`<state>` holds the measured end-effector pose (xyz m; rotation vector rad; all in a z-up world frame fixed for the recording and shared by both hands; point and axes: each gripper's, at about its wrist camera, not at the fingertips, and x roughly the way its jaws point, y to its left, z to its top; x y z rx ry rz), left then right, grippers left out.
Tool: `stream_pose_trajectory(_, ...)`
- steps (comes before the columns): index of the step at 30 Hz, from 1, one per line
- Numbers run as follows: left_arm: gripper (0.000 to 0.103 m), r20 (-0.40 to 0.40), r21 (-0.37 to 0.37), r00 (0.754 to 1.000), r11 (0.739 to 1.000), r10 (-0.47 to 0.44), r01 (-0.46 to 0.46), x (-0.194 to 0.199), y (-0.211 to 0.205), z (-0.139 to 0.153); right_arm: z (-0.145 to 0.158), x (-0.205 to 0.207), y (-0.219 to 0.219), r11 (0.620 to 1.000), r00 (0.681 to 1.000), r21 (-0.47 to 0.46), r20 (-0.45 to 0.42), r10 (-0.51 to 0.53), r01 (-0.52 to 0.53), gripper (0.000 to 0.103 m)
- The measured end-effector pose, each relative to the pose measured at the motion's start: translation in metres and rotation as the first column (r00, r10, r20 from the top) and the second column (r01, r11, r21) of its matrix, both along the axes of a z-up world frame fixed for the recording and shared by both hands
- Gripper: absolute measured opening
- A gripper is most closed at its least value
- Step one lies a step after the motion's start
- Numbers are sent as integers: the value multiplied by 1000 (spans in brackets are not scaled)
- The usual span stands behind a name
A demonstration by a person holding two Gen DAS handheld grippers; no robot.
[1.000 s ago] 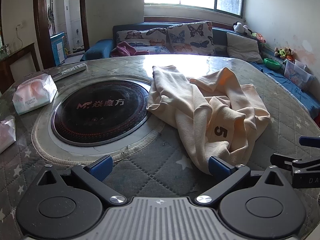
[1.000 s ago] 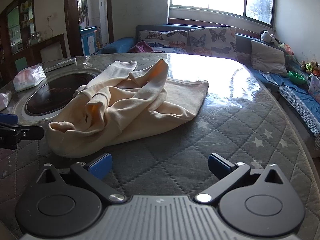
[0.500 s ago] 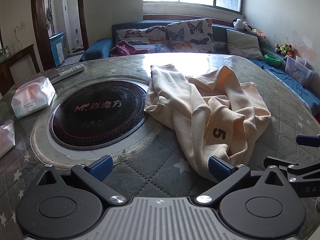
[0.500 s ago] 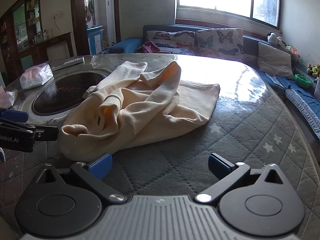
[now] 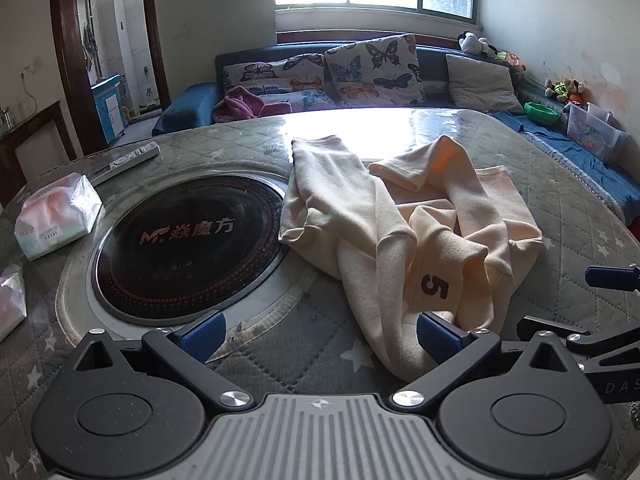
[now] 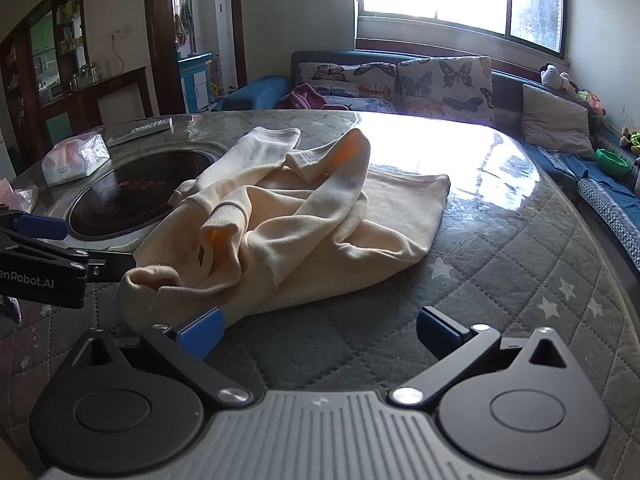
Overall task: Fold clothes
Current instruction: 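Move both tools toward the crumpled cream sweatshirt on the table, then grasp the sweatshirt hem with the left gripper while the right gripper grasps it too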
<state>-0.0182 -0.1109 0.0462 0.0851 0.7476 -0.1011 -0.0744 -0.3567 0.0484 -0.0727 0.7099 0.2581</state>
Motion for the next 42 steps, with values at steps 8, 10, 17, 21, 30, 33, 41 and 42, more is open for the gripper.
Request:
stream_pose_trajectory(8, 103, 0, 10, 1000, 1000, -14, 14, 10, -5, 1, 4, 10, 3, 1000, 1000, -2, 9, 11, -11, 103)
stream_pose_trajectory(10, 103, -1, 11, 1000, 1000, -18, 18, 12, -6, 2, 5, 13, 3, 1000, 1000, -2, 11, 14, -14, 103)
stream_pose_trajectory(17, 103, -1, 13, 1000, 999, -30, 30, 22, -11, 3, 10, 24, 6, 1000, 999, -9, 21, 26, -26, 103)
stream_pose_trajectory(21, 103, -1, 15, 1000, 1000, -28, 28, 30, -11, 3, 13, 34, 7, 1000, 999, -11, 29, 26, -26, 103)
stream_pose_trajectory(30, 103, 7, 16, 1000, 1000, -13, 13, 50, -10, 7, 20, 58, 6, 999, 999, -35, 47, 26, -24, 103)
stream_pose_trajectory(33, 103, 9, 15, 1000, 1000, -8, 8, 58, -11, 8, 20, 65, 6, 999, 999, -34, 48, 26, -24, 103)
stream_pose_trajectory(41, 103, 15, 25, 1000, 1000, -3, 3, 76, -15, 9, 23, 87, 5, 999, 998, -40, 59, 13, -11, 101)
stream_pose_trajectory(42, 103, 15, 22, 1000, 1000, -1, 1, 79, -15, 9, 23, 91, 4, 999, 998, -39, 58, 10, -8, 98)
